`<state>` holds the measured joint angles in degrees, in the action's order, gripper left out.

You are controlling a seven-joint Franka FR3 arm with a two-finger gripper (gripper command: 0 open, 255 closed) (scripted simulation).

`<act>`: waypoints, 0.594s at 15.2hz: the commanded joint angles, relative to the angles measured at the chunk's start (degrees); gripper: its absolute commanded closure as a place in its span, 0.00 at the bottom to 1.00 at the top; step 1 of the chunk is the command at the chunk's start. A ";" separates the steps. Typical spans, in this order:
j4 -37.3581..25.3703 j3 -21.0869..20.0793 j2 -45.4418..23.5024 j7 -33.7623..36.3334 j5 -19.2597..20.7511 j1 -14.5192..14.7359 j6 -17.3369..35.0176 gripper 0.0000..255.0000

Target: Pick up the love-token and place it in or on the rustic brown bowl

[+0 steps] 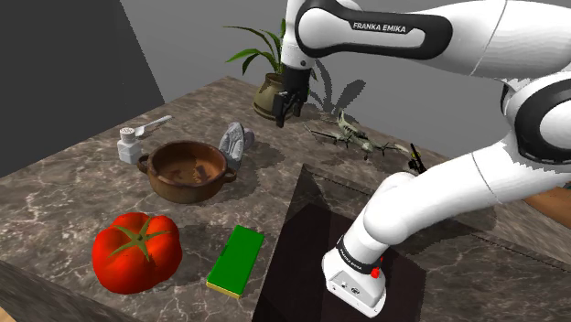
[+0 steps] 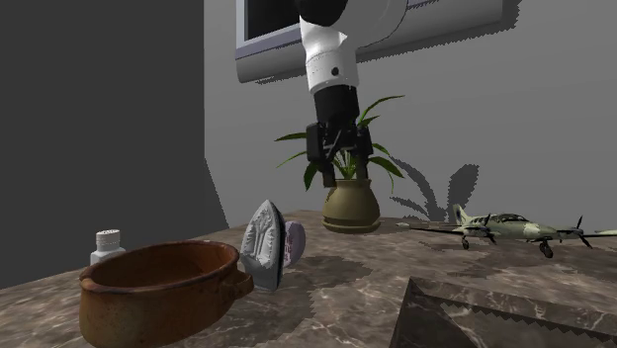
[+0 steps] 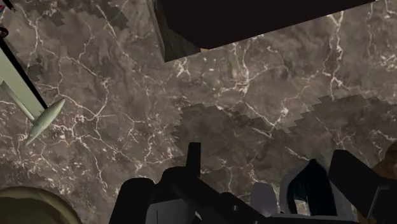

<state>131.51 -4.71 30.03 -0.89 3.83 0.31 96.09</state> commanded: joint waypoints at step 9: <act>-15.50 -1.18 -21.62 1.01 -2.37 0.80 6.67 0.00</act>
<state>118.03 -5.71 10.62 -0.04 1.71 0.97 102.52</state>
